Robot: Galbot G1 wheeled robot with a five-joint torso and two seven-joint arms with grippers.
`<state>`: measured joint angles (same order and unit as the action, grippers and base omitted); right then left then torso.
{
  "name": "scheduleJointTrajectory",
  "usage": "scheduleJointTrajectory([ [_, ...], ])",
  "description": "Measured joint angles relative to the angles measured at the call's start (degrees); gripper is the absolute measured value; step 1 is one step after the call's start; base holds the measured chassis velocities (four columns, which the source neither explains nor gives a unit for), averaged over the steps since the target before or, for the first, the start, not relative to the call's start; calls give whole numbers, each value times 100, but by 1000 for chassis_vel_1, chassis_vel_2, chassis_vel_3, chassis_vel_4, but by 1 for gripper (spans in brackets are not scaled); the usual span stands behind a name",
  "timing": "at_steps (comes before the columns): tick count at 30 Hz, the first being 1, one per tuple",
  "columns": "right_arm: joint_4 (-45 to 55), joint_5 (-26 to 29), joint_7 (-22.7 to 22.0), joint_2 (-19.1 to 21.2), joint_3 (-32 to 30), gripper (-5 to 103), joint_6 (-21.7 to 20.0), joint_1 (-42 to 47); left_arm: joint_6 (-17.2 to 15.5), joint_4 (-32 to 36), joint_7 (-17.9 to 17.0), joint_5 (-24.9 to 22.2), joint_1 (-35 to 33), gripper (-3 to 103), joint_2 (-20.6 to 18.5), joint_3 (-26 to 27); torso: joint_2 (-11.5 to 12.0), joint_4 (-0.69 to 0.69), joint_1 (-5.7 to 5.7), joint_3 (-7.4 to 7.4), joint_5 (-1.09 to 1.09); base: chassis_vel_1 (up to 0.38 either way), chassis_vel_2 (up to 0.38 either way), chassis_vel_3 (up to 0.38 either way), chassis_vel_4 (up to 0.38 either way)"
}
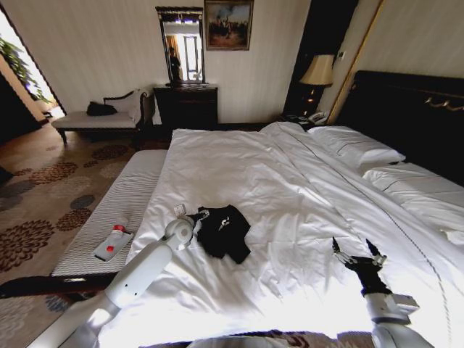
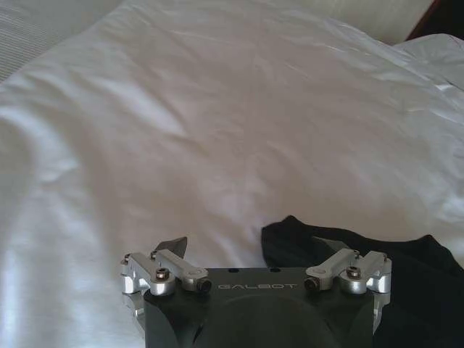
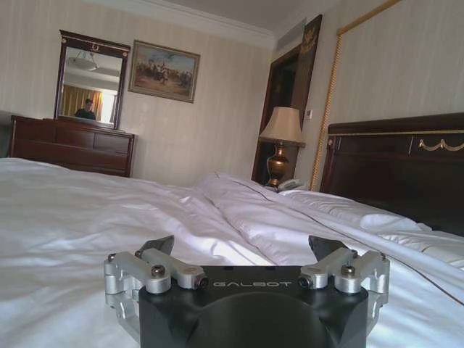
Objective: Fold the clothes on the bed.
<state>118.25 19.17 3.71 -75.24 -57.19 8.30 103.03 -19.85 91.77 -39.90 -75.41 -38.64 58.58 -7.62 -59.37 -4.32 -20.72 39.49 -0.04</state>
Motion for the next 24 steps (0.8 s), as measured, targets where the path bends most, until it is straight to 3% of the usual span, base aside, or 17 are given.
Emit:
scheduleJointTrajectory([
  [8, 26, -17, 0, -6, 24, 100, 1, 7, -14, 120, 10, -28, -95, 97, -120, 130, 0, 0, 0, 0, 0, 0, 0, 0, 0],
  [17, 63, -9, -4, 2, -19, 100, 1, 45, -61, 10, -11, -129, 45, 97, 126, -23, 0, -2, 0, 0, 1, 0, 0, 0, 0],
  [24, 51, 24, -4, 11, -75, 100, 4, 73, -67, -230, -60, -203, 217, 85, 287, -51, 0, -1, 0, 0, 1, 0, 0, 0, 0],
])
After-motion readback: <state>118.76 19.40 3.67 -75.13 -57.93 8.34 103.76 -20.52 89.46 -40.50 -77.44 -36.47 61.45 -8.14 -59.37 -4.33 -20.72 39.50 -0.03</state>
